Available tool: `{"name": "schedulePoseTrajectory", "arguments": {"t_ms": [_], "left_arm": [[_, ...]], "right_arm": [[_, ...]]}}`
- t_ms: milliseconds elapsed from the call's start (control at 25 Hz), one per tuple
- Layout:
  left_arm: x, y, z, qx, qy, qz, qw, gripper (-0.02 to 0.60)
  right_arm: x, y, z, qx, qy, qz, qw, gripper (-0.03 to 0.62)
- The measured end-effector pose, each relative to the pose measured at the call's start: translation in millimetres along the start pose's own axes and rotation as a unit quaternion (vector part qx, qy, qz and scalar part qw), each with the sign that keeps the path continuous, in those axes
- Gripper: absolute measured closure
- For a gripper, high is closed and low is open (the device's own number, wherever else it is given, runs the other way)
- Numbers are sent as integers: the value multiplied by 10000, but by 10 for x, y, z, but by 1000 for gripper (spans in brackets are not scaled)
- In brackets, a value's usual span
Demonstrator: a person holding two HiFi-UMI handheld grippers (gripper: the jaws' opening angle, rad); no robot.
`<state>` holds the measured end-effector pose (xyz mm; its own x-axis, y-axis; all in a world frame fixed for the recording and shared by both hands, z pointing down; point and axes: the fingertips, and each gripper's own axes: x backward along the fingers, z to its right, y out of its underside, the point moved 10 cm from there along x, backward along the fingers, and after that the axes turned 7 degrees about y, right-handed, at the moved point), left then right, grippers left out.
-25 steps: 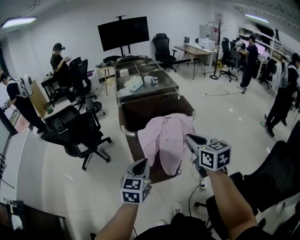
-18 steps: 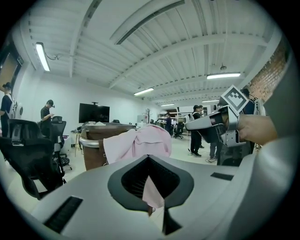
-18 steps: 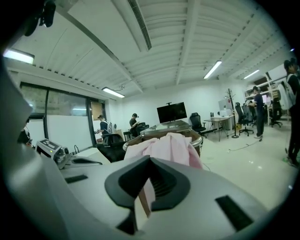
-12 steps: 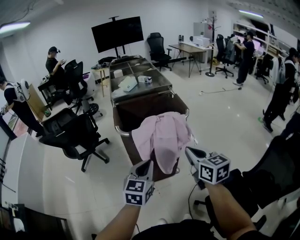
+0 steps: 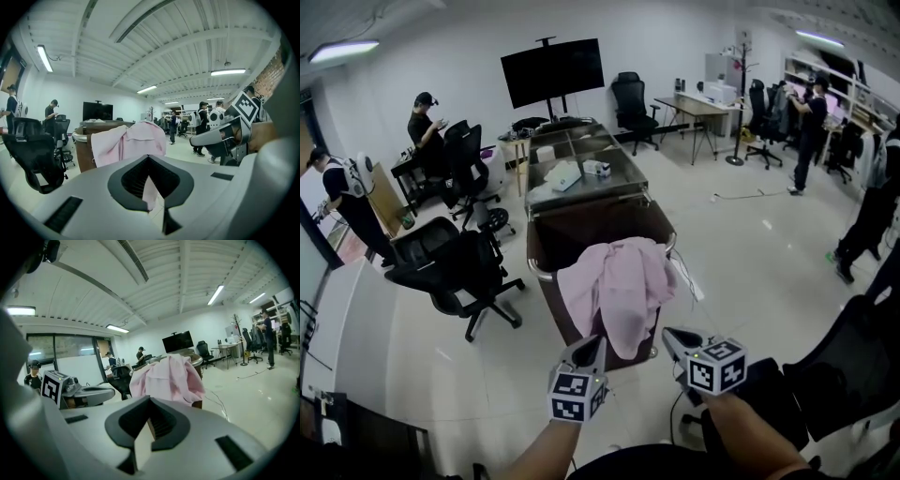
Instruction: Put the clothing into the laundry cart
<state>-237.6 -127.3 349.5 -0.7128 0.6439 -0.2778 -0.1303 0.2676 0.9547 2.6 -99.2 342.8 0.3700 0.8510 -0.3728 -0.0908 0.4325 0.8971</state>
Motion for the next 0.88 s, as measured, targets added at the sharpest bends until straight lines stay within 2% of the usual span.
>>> {"name": "schedulePoseTrajectory", "arguments": {"t_ms": [480,880], "left_arm": [[-21,196,203,120,-308,-124,9994,583],[-29,180,255,130,-353,-61,9993,583]], "right_arm": [[67,63,107,130,-231,-60,9996,586],[48,49,94,241,-311,-26,9992,586]]}}
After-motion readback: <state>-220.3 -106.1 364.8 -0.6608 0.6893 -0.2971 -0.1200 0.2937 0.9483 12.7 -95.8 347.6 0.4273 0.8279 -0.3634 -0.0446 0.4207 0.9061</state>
